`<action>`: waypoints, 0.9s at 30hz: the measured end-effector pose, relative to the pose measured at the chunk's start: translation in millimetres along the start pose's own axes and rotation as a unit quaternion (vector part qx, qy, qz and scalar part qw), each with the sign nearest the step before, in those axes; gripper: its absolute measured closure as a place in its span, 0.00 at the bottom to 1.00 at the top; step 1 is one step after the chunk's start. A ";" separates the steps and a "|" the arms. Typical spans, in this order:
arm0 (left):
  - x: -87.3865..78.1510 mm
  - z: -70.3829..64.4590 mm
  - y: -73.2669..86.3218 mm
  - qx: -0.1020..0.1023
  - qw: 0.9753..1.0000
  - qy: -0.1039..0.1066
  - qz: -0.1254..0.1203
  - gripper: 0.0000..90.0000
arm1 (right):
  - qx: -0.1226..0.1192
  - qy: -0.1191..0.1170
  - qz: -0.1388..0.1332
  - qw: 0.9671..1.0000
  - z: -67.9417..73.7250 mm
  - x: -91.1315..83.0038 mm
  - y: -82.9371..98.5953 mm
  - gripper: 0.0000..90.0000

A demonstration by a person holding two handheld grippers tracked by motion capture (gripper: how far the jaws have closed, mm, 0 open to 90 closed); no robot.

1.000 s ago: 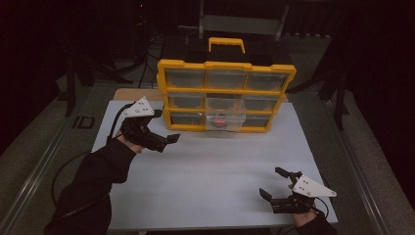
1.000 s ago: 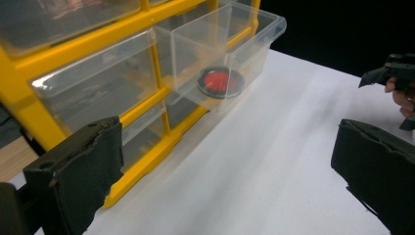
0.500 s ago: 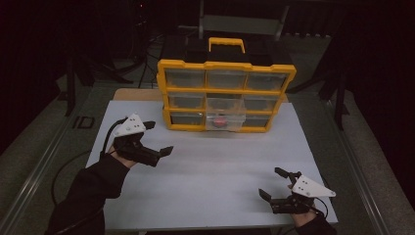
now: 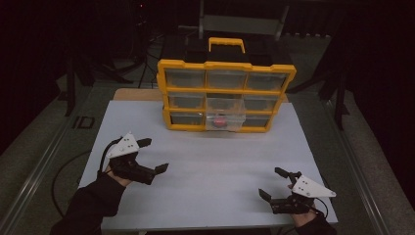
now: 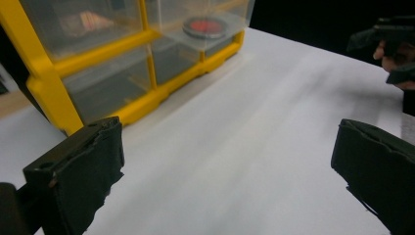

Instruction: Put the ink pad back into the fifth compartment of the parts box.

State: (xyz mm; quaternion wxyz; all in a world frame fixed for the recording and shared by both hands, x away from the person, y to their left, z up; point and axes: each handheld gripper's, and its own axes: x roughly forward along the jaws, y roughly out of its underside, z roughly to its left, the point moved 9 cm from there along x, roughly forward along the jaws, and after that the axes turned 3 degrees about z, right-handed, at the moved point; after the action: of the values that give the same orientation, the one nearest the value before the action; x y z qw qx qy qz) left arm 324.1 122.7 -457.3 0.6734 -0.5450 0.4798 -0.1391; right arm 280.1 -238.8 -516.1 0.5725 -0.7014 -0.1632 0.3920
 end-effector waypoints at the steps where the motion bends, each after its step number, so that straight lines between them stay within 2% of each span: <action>1: -0.1 -0.9 3.4 0.001 1.000 -0.002 0.001 0.00 | -0.001 0.001 0.000 1.000 0.1 0.1 -0.1 0.08; 7: -4.7 -5.6 20.2 -0.005 1.000 -0.006 -0.006 0.00 | -0.002 0.000 0.001 1.000 0.4 0.4 0.0 0.09; 10: -6.4 -8.4 30.5 -0.002 1.000 -0.011 -0.002 0.00 | -0.002 0.000 0.001 1.000 0.6 0.3 0.0 0.08; 15: -6.2 -12.3 50.0 -0.013 1.000 -0.010 0.004 0.00 | -0.002 0.000 0.002 1.000 0.7 0.5 0.1 0.08; 17: -6.2 -12.9 56.4 -0.012 1.000 -0.016 0.005 0.00 | -0.001 -0.001 0.002 1.000 1.2 0.7 0.1 0.08; 22: -6.9 -17.4 66.8 -0.022 1.000 -0.007 0.001 0.00 | -0.002 -0.001 0.004 1.000 2.0 1.3 0.4 0.08; 27: -4.2 -24.0 75.6 -0.022 1.000 0.002 -0.001 0.00 | -0.001 -0.001 0.004 1.000 2.3 1.5 0.6 0.08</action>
State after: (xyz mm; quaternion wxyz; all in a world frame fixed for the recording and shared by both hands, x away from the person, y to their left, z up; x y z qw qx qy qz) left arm 277.4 139.0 -519.5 0.6603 -0.5598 0.4835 -0.1299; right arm 279.2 -236.4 -517.2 0.5700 -0.7022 -0.1615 0.3949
